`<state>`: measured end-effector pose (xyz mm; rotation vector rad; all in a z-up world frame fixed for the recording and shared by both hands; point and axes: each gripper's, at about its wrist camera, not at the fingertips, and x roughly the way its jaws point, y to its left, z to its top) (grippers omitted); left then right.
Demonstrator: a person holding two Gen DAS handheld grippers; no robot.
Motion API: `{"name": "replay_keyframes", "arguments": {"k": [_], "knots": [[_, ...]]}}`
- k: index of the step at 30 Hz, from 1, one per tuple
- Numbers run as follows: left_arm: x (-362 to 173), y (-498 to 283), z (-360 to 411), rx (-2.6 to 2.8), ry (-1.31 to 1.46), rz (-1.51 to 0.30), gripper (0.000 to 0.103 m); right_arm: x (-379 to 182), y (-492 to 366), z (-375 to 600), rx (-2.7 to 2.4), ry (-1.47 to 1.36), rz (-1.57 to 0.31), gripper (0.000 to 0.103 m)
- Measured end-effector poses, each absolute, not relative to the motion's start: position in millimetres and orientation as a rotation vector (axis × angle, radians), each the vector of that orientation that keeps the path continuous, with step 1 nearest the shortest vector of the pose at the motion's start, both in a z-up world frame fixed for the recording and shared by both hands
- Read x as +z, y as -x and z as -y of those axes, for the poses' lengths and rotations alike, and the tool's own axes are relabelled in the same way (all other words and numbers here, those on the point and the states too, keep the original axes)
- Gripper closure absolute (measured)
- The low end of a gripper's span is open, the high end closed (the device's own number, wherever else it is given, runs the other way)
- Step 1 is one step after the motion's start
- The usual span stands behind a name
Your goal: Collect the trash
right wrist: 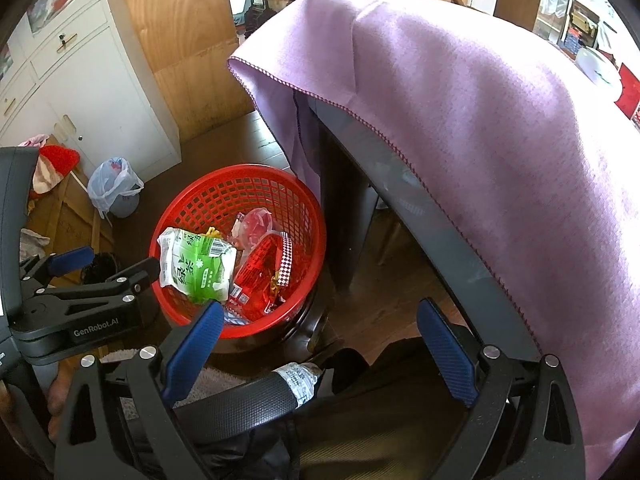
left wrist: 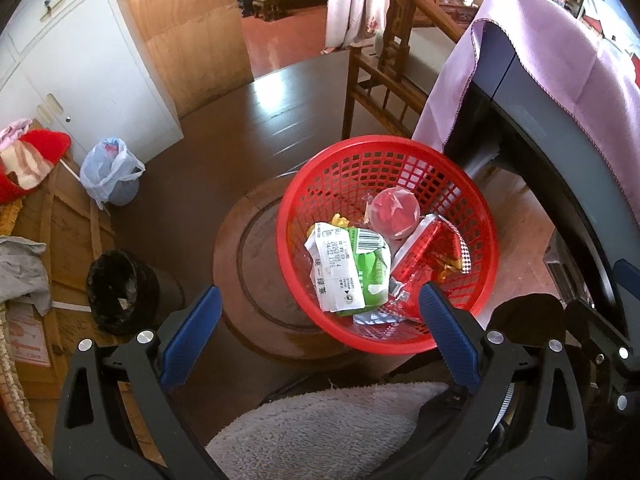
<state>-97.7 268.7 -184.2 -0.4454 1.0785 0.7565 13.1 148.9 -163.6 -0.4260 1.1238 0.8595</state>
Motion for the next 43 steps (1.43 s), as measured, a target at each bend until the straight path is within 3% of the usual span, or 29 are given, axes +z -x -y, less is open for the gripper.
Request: {"name": "replay_keyframes", "arguments": {"k": [43], "knots": [[-176.2,97.3,-267.9,0.766,0.442,-1.064,0.008,-162.0,-12.9,-148.0,0.859,0.423,-1.118,0.008]]}}
